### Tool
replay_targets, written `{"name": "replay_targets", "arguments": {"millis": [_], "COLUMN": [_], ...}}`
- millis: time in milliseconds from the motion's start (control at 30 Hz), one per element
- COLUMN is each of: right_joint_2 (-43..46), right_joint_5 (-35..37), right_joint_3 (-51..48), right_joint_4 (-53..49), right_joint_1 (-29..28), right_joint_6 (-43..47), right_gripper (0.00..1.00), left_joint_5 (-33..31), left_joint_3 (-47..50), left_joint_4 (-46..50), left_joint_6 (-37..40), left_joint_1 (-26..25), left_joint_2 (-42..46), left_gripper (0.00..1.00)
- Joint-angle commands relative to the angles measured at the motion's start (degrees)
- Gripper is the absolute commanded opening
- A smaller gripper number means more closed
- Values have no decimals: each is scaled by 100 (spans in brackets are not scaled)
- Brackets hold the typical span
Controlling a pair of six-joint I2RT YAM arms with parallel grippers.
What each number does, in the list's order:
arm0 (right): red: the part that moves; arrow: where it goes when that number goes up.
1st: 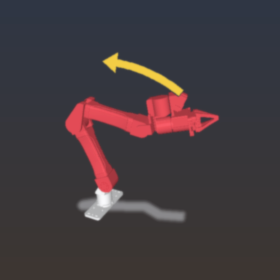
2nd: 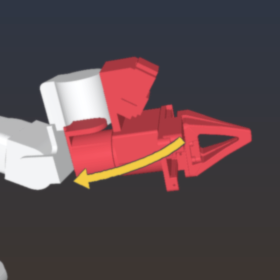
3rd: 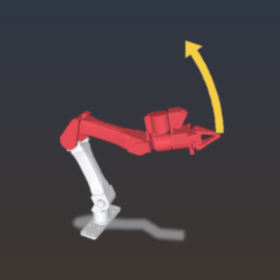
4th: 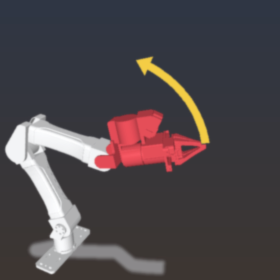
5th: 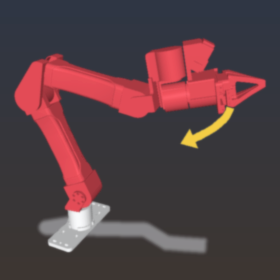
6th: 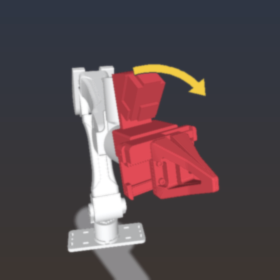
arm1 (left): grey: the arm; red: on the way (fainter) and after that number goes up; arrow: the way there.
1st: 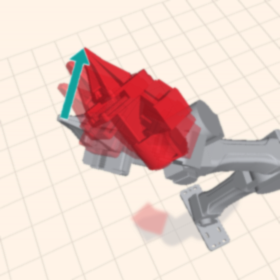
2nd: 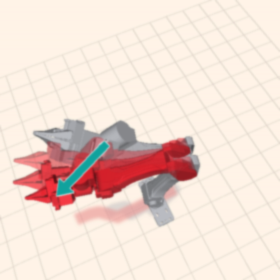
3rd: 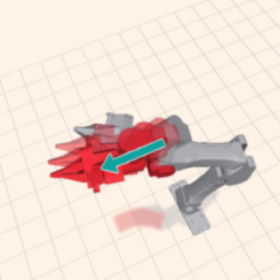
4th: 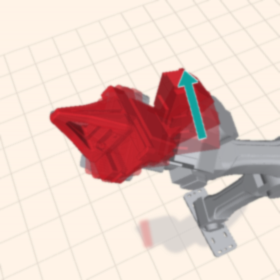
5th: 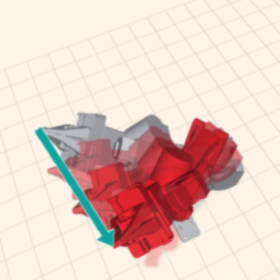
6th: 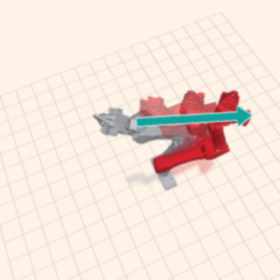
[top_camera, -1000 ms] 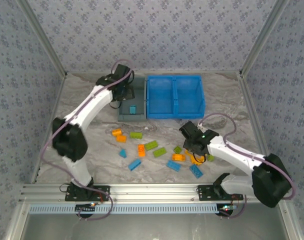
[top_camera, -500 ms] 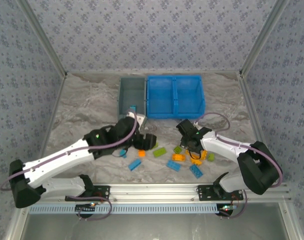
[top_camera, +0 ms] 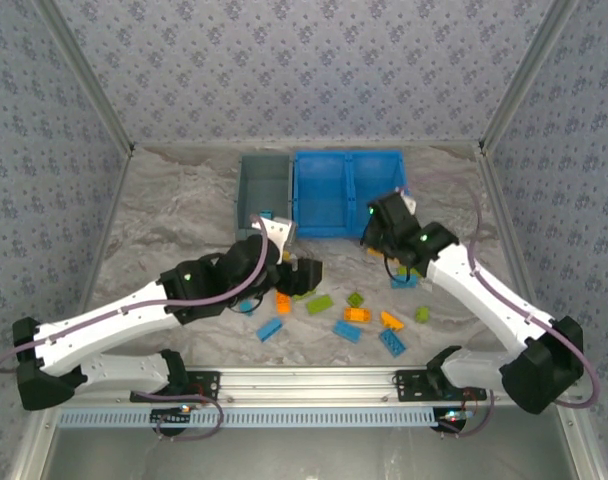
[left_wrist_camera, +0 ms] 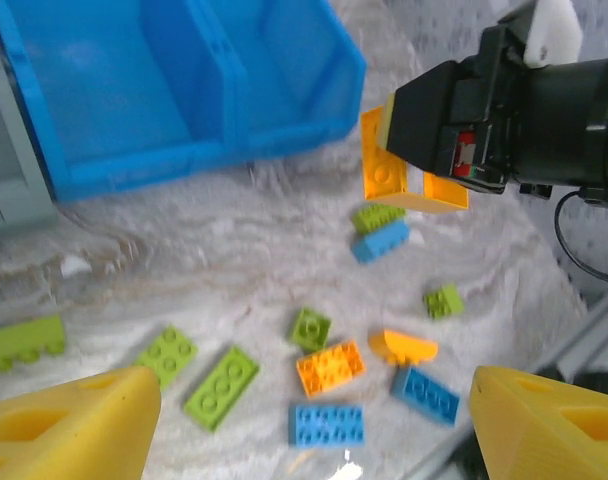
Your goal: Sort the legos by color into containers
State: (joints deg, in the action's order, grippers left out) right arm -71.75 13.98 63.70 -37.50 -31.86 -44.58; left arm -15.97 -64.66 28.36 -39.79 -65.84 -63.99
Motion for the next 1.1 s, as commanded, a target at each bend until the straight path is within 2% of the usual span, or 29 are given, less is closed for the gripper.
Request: {"name": "replay_targets", "arguments": {"millis": [0,167,300,500,700,933,1067], "right_joint_2": [-726,-2062,-3069,-4411,-5247,-5682,-5843], "right_joint_5": [-789,-1243,-1748,-1618,-1524,-1728,-1729], "right_joint_3": [848,2069,2941,4136,4798,5118,5213], "right_joint_4": [215,260,441,111,-4,4,-65], "right_joint_1": [629,1218,1419,1553,1671,1734,1742], "right_joint_6": [1622,2458,2990,3218,3156,3079,3059], "right_gripper": [5,4,3,2,2,6,13], "left_joint_5": [-305,-248,-173,82,199,293,282], "left_joint_3": [-389,-1392,-2122,-2389,-2401,-2437,-2433], "left_joint_4": [-155,-313,-251,-332,-345,-332,-298], "left_joint_6": [-48,402,653,666,725,728,711], "left_joint_1": [261,451,562,753,835,903,902], "left_joint_2": [-354,-1231,-1929,-2380,-2548,-2703,-2716], "left_gripper": [82,84,84,83,84,84,84]}}
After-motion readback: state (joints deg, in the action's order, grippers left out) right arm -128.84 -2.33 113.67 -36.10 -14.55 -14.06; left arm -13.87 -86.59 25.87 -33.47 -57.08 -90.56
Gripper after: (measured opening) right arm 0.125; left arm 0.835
